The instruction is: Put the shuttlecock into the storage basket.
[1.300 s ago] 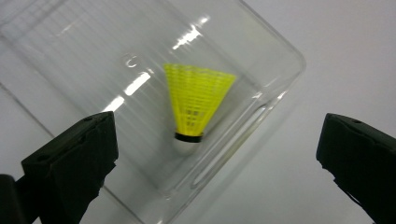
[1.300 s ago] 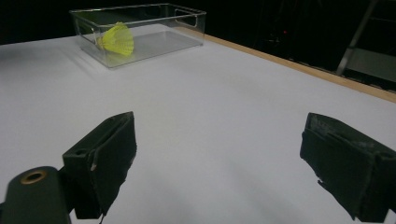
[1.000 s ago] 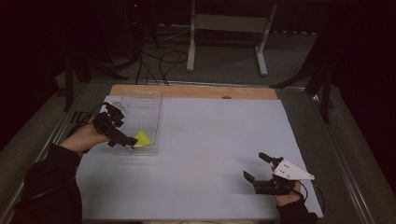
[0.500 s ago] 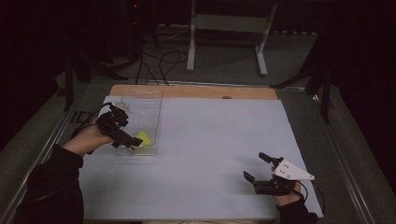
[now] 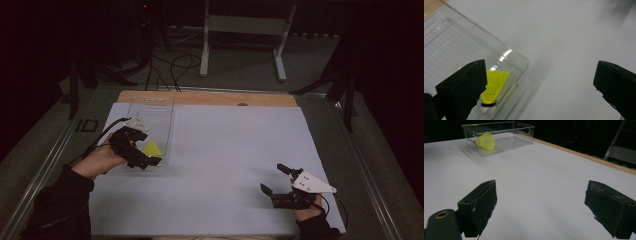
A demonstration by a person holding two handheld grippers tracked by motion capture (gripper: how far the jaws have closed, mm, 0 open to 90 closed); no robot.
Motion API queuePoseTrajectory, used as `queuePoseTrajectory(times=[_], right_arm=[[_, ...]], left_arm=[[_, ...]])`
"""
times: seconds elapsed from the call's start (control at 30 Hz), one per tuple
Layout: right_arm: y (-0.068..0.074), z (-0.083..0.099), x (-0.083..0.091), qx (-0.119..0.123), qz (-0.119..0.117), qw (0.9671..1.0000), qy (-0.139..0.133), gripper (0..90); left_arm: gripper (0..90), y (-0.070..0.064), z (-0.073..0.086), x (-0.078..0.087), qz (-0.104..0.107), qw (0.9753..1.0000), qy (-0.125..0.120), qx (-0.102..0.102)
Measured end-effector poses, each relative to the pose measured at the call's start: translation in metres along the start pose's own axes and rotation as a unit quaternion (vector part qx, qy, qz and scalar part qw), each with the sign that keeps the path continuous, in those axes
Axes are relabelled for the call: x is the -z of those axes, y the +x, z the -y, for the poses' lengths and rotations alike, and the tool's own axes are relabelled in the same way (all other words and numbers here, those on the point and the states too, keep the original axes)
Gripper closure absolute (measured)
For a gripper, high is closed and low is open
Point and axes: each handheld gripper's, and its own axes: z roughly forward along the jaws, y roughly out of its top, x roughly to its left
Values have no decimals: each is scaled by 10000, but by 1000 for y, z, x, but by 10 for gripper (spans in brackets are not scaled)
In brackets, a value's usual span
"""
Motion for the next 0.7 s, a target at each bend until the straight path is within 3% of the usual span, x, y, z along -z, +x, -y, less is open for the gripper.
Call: queuePoseTrajectory(times=[0.43, 0.7], right_arm=[[0, -1, 1, 27, 14, 10000, -30, 107], [1, -1, 1, 4, -1, 10000, -27, 107]], left_arm=[[0, -29, 13, -4, 241, 9991, -321, -155], [0, -45, 28, -7, 284, 9974, -588, -298]])
